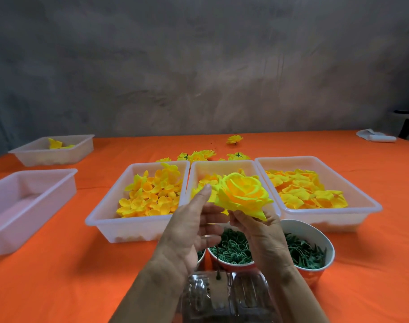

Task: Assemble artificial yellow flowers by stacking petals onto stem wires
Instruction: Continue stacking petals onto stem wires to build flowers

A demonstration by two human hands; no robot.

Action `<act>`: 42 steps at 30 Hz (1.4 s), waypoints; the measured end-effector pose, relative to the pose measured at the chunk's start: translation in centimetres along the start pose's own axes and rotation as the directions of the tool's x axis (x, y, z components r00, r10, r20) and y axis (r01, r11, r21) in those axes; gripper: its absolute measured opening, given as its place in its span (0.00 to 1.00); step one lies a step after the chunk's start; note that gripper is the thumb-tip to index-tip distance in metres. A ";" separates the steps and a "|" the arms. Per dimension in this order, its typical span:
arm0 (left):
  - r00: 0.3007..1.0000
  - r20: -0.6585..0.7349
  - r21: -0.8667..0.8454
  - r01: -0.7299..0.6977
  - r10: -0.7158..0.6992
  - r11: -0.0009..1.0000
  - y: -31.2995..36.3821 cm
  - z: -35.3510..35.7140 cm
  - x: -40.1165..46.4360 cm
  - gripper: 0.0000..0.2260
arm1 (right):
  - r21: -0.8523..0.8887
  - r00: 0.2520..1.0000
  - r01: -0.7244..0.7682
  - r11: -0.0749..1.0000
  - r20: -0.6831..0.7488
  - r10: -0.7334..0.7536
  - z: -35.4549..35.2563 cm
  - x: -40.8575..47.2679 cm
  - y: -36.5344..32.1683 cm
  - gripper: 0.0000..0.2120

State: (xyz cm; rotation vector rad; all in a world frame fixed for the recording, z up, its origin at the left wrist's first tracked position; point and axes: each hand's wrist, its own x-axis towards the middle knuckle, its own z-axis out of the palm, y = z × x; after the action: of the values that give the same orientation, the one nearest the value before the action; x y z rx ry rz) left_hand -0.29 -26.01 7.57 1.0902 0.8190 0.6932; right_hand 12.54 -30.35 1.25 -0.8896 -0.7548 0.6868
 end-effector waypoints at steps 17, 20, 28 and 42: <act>0.977 -0.158 -0.072 -0.152 0.140 0.986 -0.9 0.6 0.8 0.10 | -0.053 0.998 0.019 0.998 -0.058 -0.022 -0.2 -0.3 0.1 0.05; 0.989 -0.119 -0.104 -0.105 0.093 0.989 -0.8 0.5 0.9 0.06 | -0.078 0.999 0.021 0.997 -0.041 -0.025 -0.3 -0.2 0.1 0.04; 0.992 -0.113 -0.170 -0.080 0.061 0.982 -0.4 0.1 1.2 0.11 | -0.126 0.999 0.004 0.992 0.032 0.000 0.0 -0.2 -0.2 0.04; 0.985 -0.135 -0.325 -0.143 0.104 0.935 -0.9 0.3 1.3 0.08 | -0.134 0.999 0.044 0.990 -0.010 -0.046 0.6 -0.3 0.0 0.04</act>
State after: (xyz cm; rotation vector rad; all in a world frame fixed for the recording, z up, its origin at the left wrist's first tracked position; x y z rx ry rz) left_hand 0.74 -25.44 6.50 0.8028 0.7027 0.9714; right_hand 11.92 -30.34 1.46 -0.9950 -0.8140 0.5947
